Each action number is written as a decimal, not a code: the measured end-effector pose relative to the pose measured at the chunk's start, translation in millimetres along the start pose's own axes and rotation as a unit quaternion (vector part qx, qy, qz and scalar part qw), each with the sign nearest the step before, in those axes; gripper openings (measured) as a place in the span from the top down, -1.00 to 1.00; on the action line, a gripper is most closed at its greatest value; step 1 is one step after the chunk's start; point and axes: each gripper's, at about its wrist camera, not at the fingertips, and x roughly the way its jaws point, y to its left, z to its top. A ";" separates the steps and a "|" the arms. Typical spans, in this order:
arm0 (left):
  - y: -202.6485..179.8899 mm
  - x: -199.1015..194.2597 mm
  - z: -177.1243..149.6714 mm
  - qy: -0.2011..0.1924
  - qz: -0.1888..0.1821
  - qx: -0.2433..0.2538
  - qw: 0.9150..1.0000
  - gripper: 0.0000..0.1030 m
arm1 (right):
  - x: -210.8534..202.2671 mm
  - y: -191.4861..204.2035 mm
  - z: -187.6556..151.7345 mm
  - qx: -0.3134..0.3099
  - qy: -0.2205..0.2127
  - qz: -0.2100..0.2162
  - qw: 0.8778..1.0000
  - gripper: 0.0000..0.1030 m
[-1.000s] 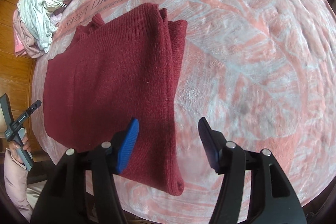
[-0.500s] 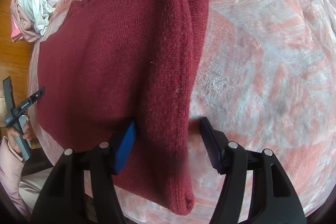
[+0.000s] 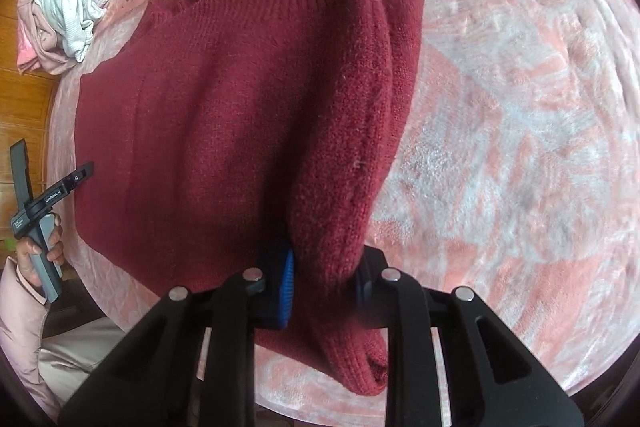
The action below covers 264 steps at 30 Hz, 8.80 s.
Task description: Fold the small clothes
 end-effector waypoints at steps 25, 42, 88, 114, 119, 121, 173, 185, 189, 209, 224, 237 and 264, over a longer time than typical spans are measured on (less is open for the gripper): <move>53.6 -61.0 -4.0 -0.047 -0.063 -0.036 0.996 -0.61 | 35.1 241.9 15.3 -0.139 0.004 -0.058 0.989 0.50; -19.3 -57.9 -1.9 0.003 -0.175 -0.051 0.983 -0.63 | -36.2 184.0 9.0 -0.022 -0.024 0.132 0.991 0.05; -54.5 -118.0 31.6 -0.103 -0.219 -0.009 0.970 0.46 | -15.7 73.5 26.6 0.009 -0.024 0.018 1.000 0.04; 57.3 -54.0 -27.1 -0.023 -0.195 -0.005 0.980 0.06 | 52.3 202.1 -9.8 -0.092 0.067 0.048 0.992 -0.18; 56.2 -57.1 -53.0 -0.006 -0.199 -0.004 0.980 -0.15 | 66.0 206.4 -25.1 -0.102 0.075 0.039 0.991 -0.22; 52.2 -50.9 -62.2 0.004 -0.191 0.004 0.982 -0.15 | 74.2 206.2 -30.8 -0.102 0.076 0.038 0.991 -0.15; 47.2 -5.1 86.6 -0.023 -0.182 -0.041 0.982 0.12 | 73.7 173.1 165.6 -0.058 -0.025 0.122 0.991 0.20; 53.4 2.3 79.7 -0.041 -0.159 -0.029 0.986 0.39 | 86.3 168.1 162.6 -0.073 -0.027 0.092 0.993 0.53; 48.9 -7.2 77.3 -0.045 -0.149 -0.024 0.988 0.15 | 68.4 175.1 155.6 -0.089 -0.052 0.067 0.992 0.31; 65.7 -50.4 1.8 -0.025 -0.165 -0.020 0.986 -0.75 | 25.4 194.5 39.9 -0.120 -0.067 0.059 0.989 -0.42; 34.5 13.5 17.5 0.041 -0.201 -0.008 0.979 -0.94 | 77.5 195.8 48.6 -0.108 -0.047 0.054 0.992 -0.65; 17.0 15.3 19.8 0.012 -0.196 0.026 0.980 -0.93 | 84.0 203.1 40.2 -0.150 -0.071 0.069 0.984 -0.36; 19.7 10.3 19.8 -0.005 -0.257 0.037 0.966 -0.07 | 72.8 198.8 32.9 -0.164 -0.081 0.097 0.978 0.01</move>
